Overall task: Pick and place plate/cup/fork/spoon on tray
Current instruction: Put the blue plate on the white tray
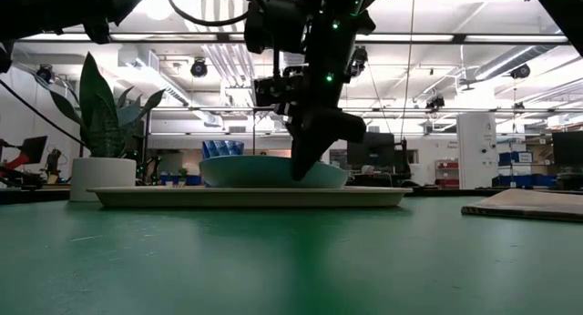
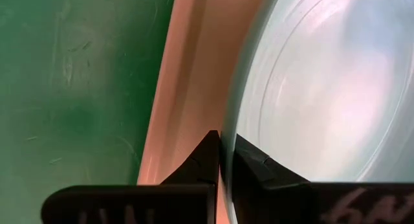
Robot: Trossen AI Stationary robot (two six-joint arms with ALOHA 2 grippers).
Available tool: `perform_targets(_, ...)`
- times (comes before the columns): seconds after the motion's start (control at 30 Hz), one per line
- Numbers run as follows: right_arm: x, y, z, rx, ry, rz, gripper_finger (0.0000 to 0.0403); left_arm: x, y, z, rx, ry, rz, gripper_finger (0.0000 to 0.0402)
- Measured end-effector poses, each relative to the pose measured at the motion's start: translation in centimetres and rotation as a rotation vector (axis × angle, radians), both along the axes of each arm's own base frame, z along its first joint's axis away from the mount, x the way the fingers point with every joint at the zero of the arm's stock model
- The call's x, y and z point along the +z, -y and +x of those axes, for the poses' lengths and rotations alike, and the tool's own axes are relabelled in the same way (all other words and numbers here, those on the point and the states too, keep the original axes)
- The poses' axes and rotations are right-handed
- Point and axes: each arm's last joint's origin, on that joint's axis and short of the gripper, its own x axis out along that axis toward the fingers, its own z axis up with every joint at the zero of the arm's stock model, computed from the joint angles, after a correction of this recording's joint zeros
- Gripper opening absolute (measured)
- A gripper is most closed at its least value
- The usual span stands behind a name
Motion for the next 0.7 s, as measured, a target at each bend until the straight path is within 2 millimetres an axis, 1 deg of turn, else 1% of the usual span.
perform_targets(0.7, -0.01, 0.00, 0.08, -0.052, 0.022, 0.052, 0.0013, 0.04, -0.01, -0.03, -0.002, 0.007, -0.004, 0.0063)
